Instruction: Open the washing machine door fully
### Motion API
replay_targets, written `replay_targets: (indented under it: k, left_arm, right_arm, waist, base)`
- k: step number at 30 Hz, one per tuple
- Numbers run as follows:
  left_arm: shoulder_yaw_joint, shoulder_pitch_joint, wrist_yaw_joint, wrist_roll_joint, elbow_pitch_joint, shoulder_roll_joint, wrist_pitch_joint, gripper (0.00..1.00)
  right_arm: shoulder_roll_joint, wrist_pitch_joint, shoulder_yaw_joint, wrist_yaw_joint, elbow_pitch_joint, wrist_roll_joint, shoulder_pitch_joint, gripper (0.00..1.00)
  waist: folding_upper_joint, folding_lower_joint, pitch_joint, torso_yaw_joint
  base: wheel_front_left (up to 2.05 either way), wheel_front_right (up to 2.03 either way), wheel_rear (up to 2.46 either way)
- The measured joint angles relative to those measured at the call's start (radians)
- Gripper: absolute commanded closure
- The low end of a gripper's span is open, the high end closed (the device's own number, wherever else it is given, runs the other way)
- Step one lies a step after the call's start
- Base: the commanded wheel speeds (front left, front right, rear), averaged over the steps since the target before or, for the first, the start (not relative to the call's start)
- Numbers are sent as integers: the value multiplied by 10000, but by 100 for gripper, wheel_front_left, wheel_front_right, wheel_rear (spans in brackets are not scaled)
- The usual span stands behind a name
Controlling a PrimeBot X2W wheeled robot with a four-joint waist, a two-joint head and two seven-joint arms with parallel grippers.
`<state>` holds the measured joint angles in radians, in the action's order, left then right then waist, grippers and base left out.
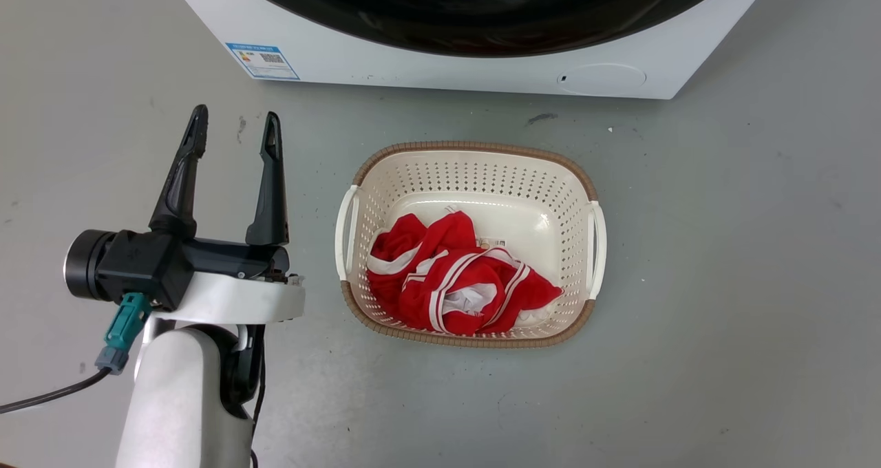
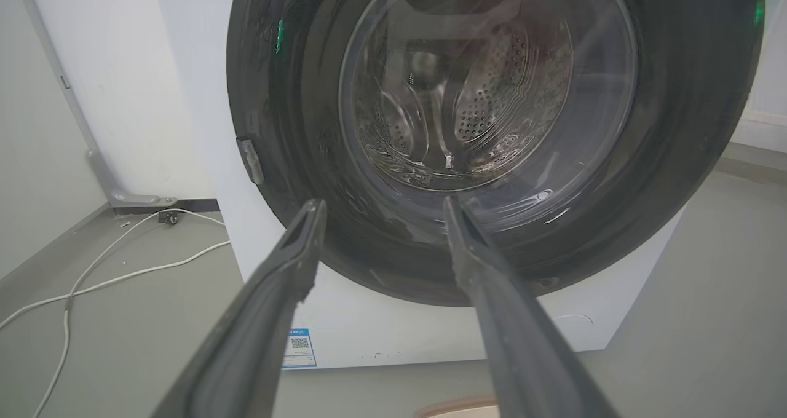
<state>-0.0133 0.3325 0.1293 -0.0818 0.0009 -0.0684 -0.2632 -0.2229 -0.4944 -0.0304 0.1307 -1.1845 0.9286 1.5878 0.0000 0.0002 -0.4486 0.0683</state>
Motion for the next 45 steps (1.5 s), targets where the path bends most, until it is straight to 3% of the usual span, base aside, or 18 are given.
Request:
replay_targets:
  k: [12,21,45]
  left_arm:
    - [48,181,2,-29,36,0,0,0]
    - [40,190,13,-35,151,12,0,0]
    - [2,-1194,13,69,702,-115,0,0]
  right_arm:
    - [144,-1047,-27,-2,-198,-104,304,100]
    - [288,-2771,-146,0,499,485,-215,100]
    - [1611,-6140,339,0,4332,2326,-5487,100]
  waist:
    - [0,0,-354,-10]
    - [0,-1,-164,-98]
    - [0,-2,2353,-476]
  base:
    - [0,0,0]
    - [0,0,0]
    - [0,0,0]
